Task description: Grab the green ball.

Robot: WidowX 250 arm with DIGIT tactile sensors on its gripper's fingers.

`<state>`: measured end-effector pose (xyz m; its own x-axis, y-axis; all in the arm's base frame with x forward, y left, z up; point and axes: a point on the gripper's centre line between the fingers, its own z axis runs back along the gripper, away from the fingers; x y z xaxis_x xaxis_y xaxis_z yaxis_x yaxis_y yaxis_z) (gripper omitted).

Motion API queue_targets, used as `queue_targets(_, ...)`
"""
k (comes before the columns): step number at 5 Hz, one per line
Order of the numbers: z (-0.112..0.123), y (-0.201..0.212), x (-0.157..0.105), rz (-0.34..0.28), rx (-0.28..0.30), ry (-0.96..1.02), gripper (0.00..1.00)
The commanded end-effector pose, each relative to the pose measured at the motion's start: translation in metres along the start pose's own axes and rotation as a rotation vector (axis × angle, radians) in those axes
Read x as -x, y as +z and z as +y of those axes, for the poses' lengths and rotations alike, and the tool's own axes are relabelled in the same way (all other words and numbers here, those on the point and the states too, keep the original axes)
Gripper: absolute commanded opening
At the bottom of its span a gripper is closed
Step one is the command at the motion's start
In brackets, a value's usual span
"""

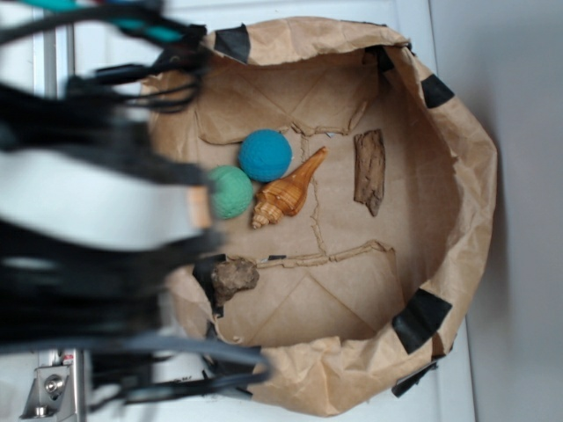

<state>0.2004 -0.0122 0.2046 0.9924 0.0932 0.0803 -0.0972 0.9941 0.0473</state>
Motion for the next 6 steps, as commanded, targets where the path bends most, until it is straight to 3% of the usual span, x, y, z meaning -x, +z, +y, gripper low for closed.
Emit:
queue_targets(1, 0.011, -0.038, -0.033, -0.039, -0.015, 0.019, 1.00)
queue_targets(2, 0.033, -0.065, -0.041, -0.052, -0.010, 0.026, 1.00)
queue_targets(3, 0.041, -0.079, -0.026, -0.045, -0.016, 0.025, 1.00)
queue_targets(5, 0.025, -0.105, 0.043, 0.017, -0.036, -0.027, 1.00)
queue_targets(6, 0.029, -0.122, 0.044, 0.057, -0.031, -0.018, 1.00)
